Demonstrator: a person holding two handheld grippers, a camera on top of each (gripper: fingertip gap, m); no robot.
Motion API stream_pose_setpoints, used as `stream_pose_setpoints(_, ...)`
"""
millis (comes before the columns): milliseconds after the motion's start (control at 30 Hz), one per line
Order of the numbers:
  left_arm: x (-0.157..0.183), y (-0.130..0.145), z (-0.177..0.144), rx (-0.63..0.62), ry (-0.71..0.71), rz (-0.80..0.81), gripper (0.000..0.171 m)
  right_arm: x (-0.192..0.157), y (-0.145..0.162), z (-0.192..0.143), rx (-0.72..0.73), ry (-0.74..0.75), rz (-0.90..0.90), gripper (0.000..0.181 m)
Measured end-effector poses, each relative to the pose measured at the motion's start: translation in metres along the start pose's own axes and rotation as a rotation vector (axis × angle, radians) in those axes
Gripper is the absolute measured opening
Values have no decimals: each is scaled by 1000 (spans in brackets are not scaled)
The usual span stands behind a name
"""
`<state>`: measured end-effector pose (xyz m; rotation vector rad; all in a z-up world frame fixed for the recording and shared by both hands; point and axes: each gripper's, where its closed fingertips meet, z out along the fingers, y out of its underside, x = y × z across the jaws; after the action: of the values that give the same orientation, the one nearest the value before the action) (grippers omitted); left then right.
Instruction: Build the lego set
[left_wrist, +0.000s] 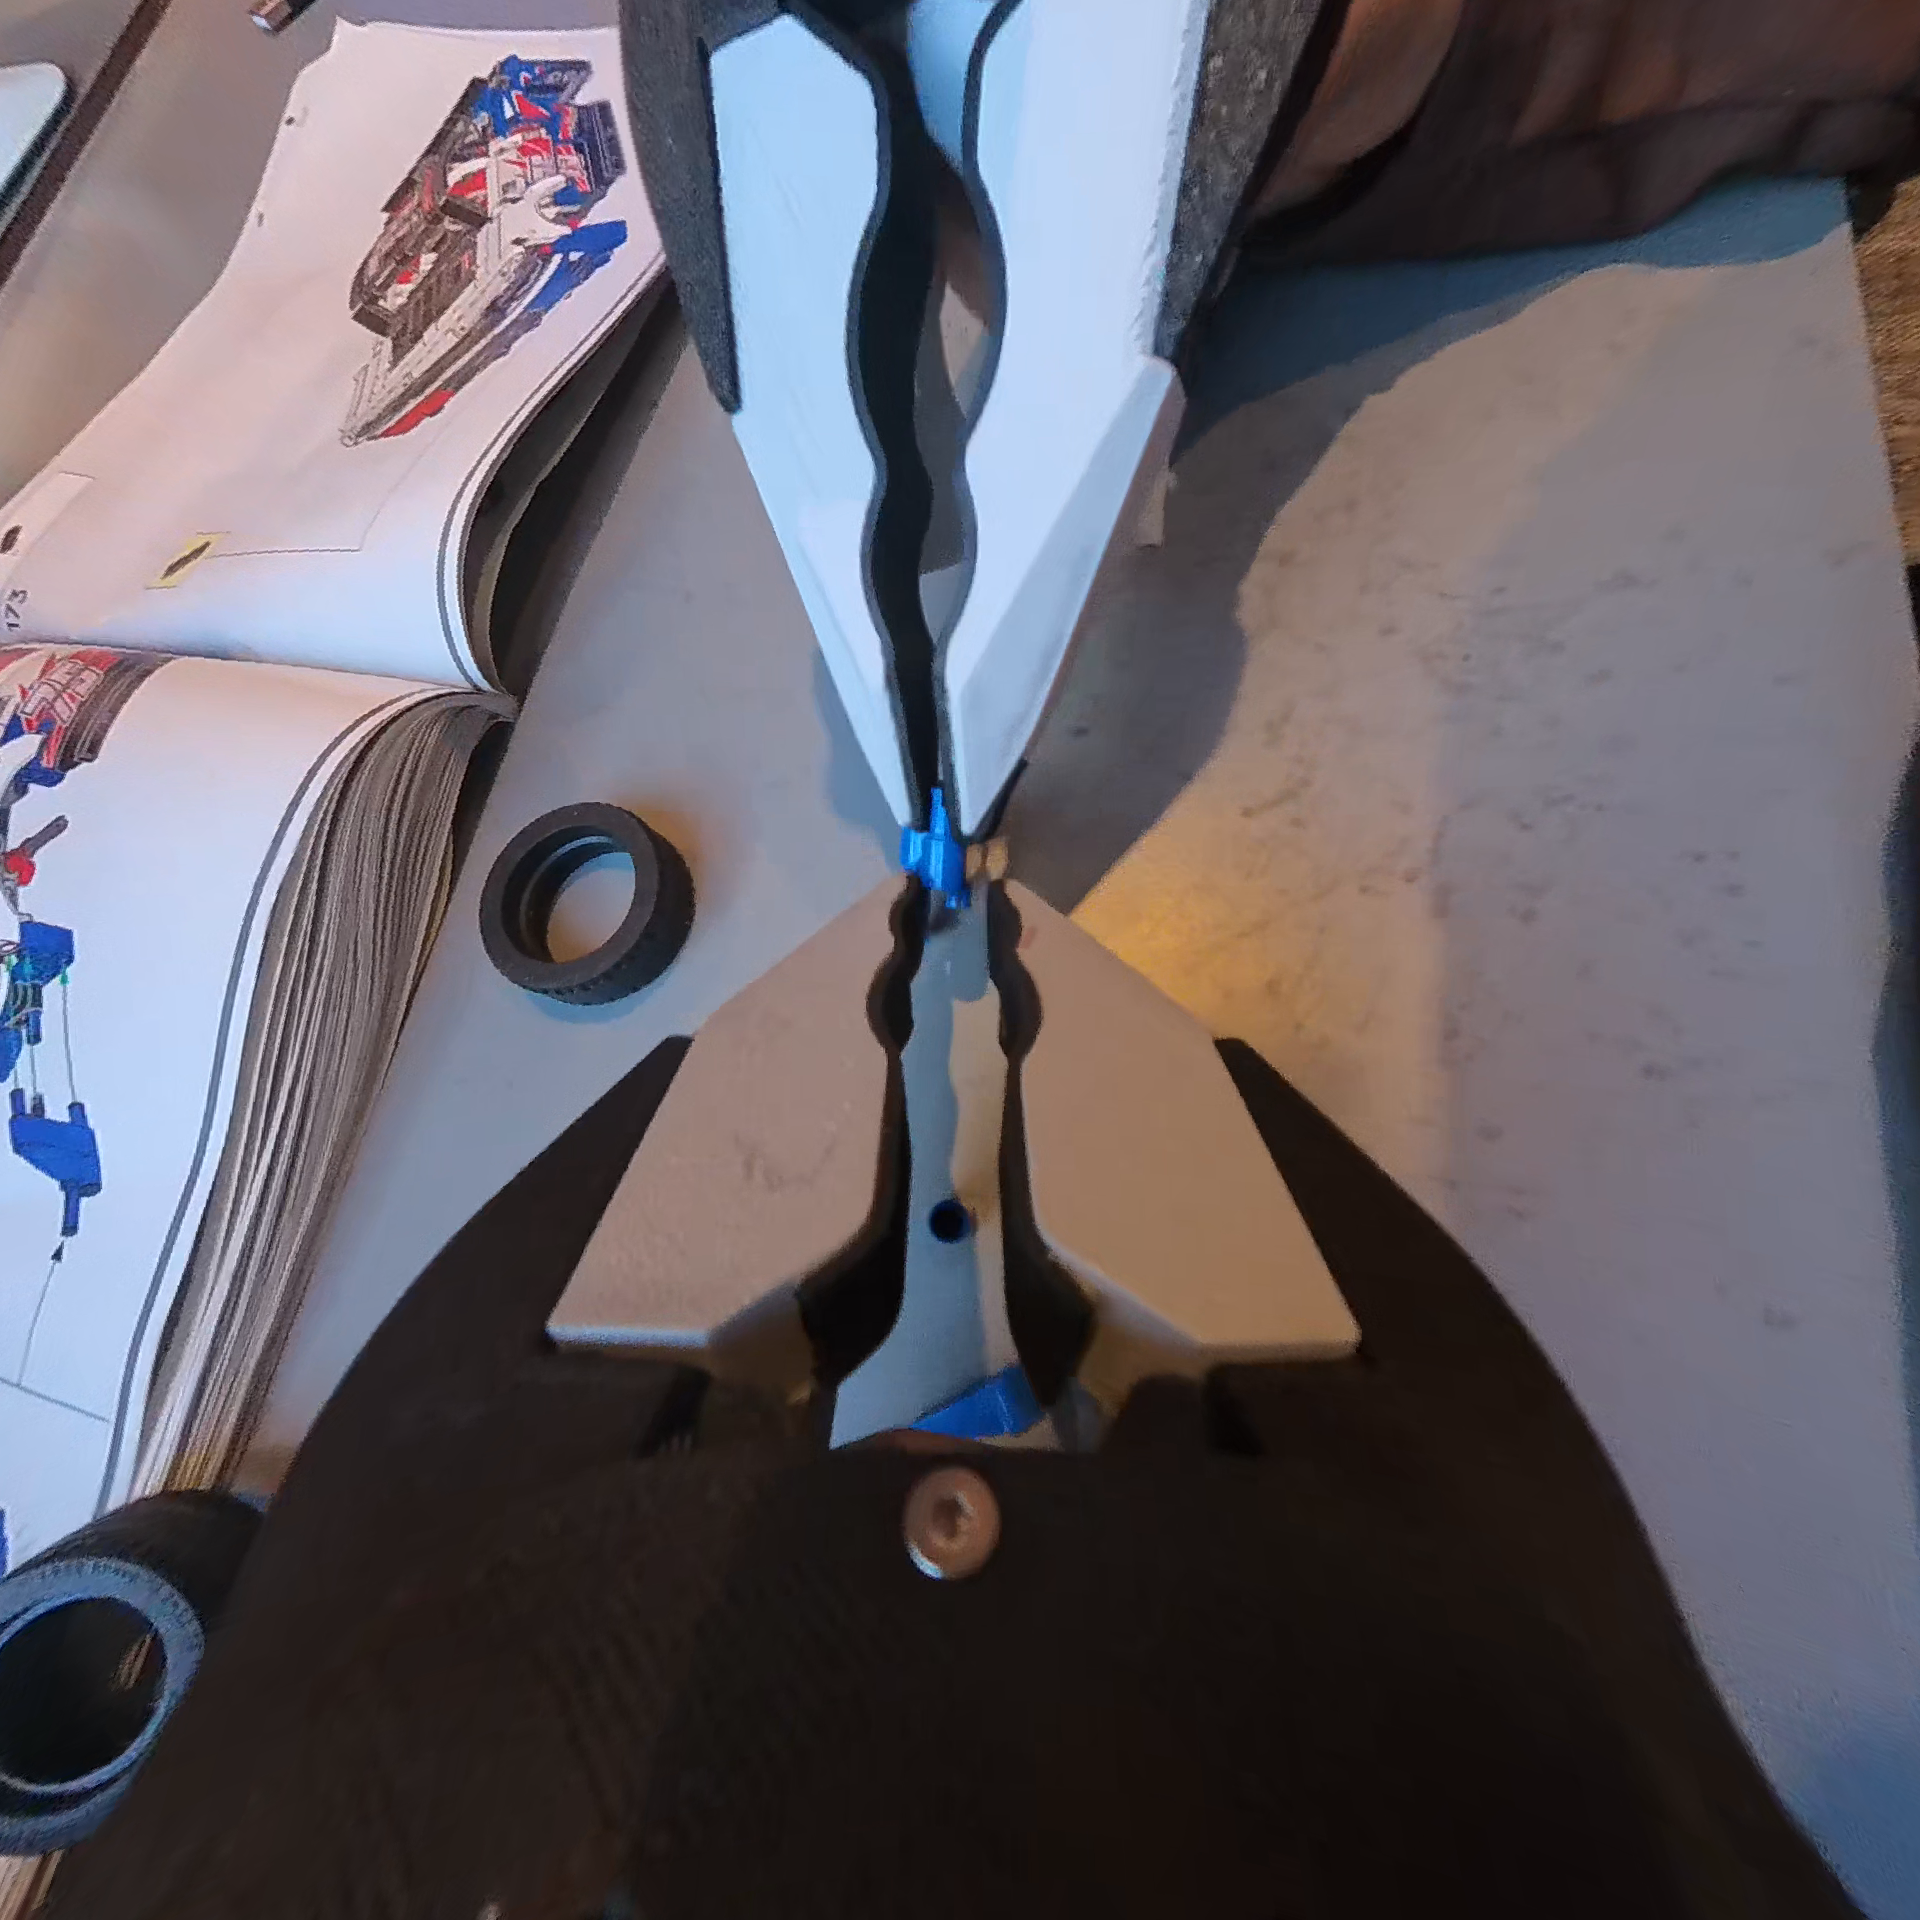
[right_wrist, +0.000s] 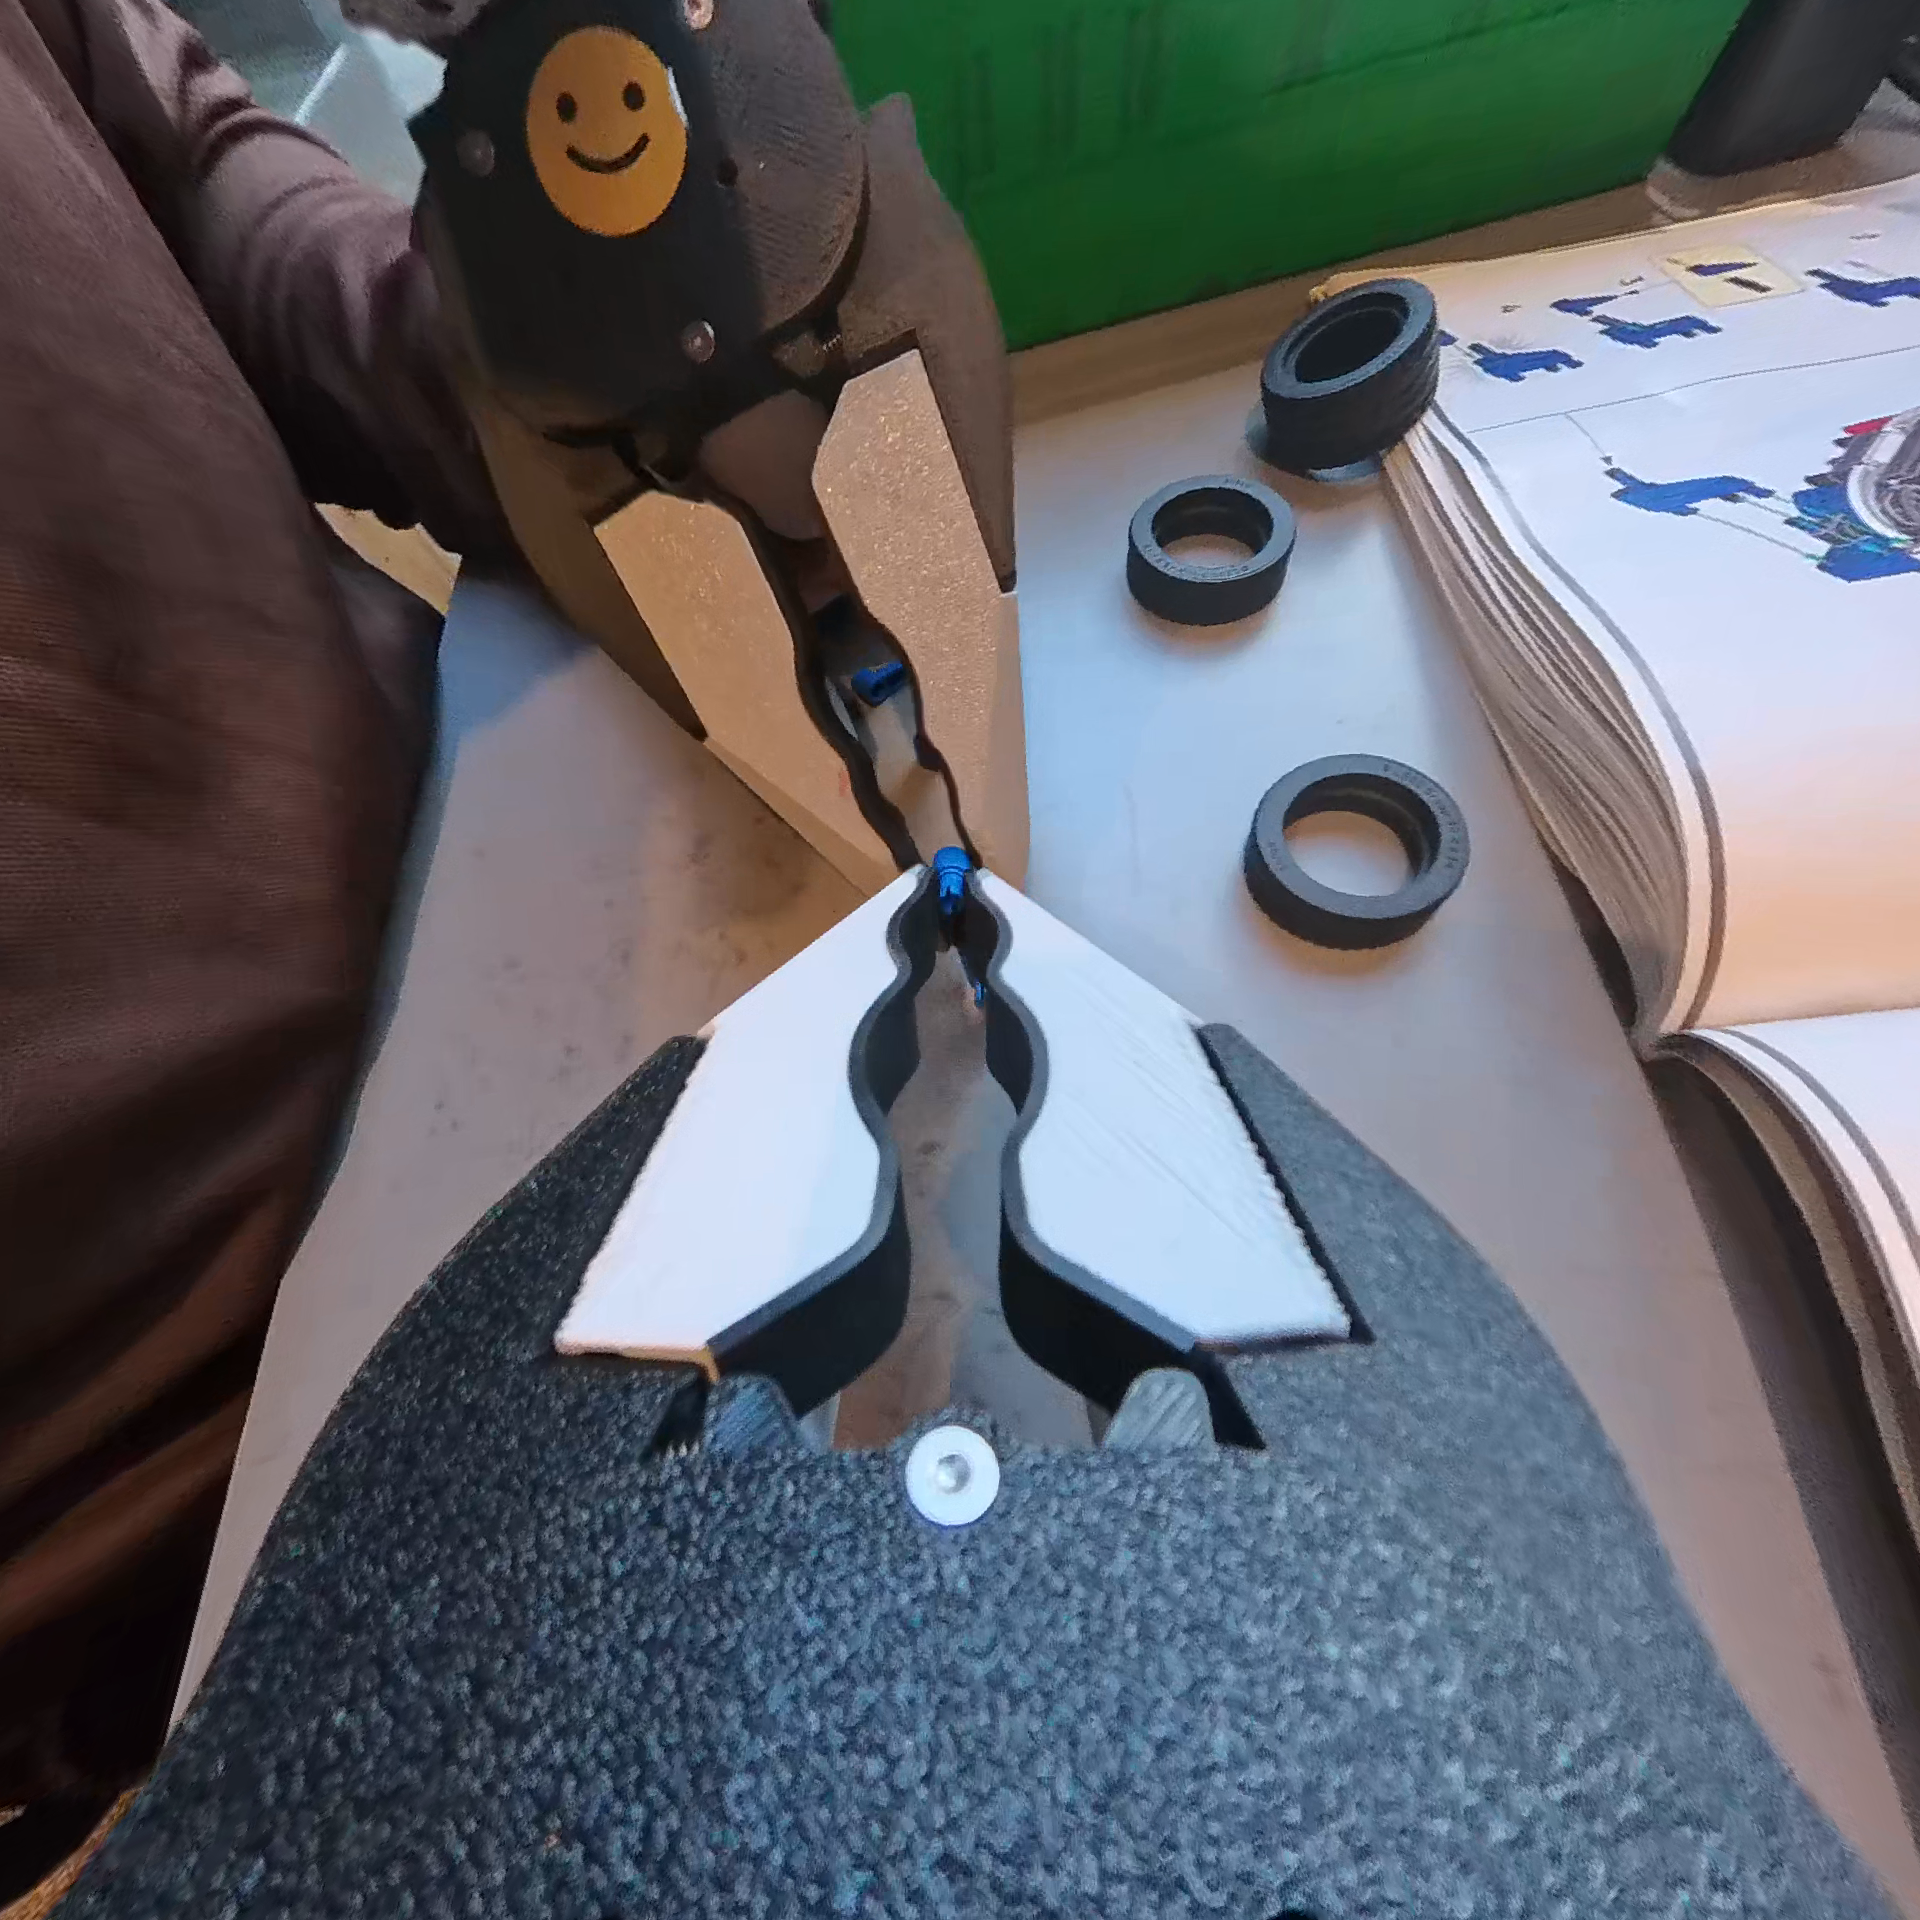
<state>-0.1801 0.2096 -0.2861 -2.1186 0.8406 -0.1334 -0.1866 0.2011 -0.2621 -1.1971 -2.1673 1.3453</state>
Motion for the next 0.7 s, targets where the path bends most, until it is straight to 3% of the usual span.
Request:
stream_pose_setpoints(467,-6,2,2,-12,-36,-13,9,5,-1,-2,16,15,23,4)
stream_pose_setpoints(700,-15,-3,-3,18,-68,-66,19,10,-2,-4,27,25,42,4)
